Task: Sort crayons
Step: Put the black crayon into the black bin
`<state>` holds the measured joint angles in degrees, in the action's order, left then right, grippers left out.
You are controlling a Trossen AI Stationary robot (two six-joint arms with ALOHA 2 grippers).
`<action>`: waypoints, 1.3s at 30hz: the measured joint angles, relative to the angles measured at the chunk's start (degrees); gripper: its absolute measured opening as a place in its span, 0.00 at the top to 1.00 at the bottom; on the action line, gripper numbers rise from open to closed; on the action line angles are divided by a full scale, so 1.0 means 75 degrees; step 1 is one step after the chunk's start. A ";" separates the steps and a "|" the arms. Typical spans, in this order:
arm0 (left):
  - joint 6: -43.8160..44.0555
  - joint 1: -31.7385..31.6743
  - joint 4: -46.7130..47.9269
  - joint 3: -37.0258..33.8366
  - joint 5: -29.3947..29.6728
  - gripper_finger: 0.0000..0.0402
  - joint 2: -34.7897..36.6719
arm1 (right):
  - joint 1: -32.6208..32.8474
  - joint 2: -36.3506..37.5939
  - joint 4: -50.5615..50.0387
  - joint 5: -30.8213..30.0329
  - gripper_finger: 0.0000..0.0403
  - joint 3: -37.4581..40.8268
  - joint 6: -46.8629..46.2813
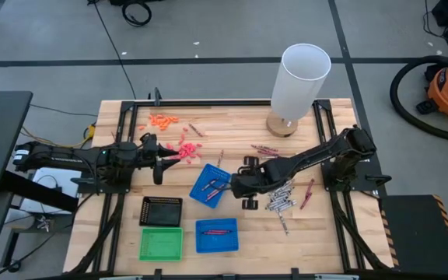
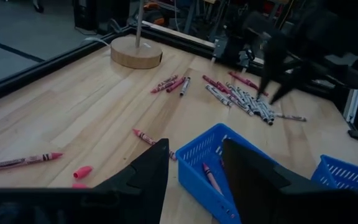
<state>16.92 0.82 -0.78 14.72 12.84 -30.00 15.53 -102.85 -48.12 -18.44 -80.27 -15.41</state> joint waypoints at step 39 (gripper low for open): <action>-0.1554 -0.0006 0.0224 -0.0015 0.0977 0.60 0.0000 | -0.0933 0.2559 0.1174 0.0417 0.72 0.4338 -0.2681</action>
<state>5.27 0.78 0.90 14.61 20.17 -30.00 8.54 -83.66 -39.31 -15.31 -47.73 -35.51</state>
